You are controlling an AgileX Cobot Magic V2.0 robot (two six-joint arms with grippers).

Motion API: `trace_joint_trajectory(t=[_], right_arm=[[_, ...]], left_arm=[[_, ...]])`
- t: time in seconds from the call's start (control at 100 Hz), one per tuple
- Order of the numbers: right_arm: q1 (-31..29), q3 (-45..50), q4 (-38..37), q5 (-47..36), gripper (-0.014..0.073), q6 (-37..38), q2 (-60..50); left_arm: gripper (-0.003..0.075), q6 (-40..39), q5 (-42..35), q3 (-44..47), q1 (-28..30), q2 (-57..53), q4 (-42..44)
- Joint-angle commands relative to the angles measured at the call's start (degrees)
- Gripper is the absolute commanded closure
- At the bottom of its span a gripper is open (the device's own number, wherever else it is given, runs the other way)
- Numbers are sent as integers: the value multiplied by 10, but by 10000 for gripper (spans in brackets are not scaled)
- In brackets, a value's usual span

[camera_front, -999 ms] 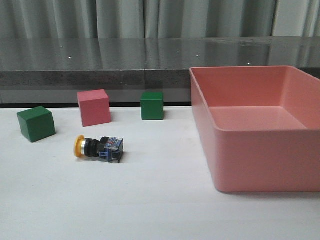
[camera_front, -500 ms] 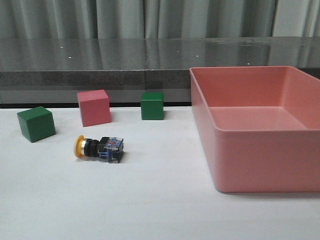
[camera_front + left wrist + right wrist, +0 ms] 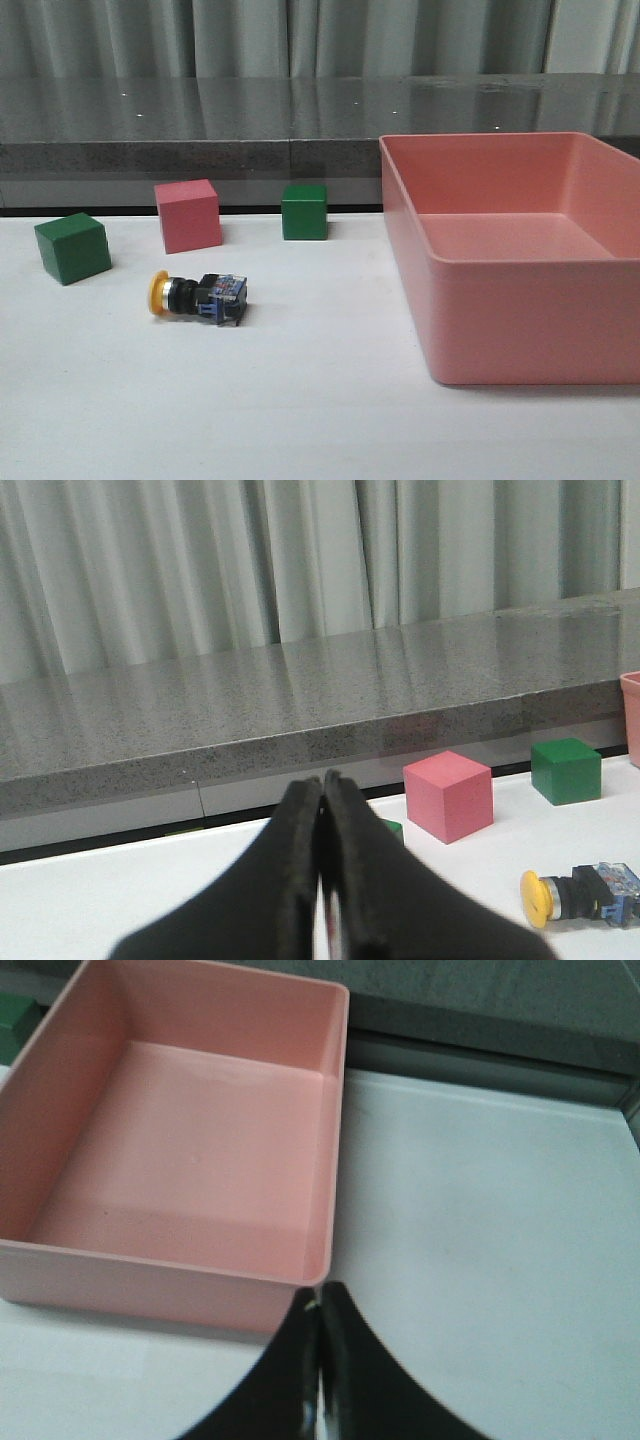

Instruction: Place and stand button with both arms

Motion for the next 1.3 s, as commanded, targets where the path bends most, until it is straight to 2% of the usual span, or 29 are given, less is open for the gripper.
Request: trace_joint_trajectory(t=[0.0, 0.18, 0.34, 0.42, 0.47, 0.62, 0.81, 1.029, 1.139, 1.289], right_arm=[[-3, 3, -26, -74, 655, 3, -19], [-3, 20, -14, -123, 655, 3, -25], [-3, 38, -13, -167, 655, 3, -24], [-3, 44, -13, -172, 655, 3, -24], [-3, 47, -13, -173, 655, 3, -24], [-3, 47, -13, -173, 655, 3, -24], [-3, 47, -13, -173, 655, 3, -24], [-3, 47, -13, -173, 655, 3, -24], [-3, 47, -13, -173, 655, 3, -24], [-3, 47, -13, -172, 655, 3, -24]], left_arm=[[740, -4, -64, 26, 1, -18, -3], [740, -4, -102, 26, 1, -18, -37], [740, -4, -92, 21, 1, -18, -211], [740, -4, -42, 5, 1, -10, -278], [740, -4, -4, -12, 1, 3, -288], [740, -4, 110, -96, 1, 90, -284], [740, 10, 257, -249, 1, 293, -218], [740, 161, 399, -412, 1, 528, -204], [739, 232, 410, -472, 1, 630, -219], [738, 350, 410, -533, 1, 737, -294]])
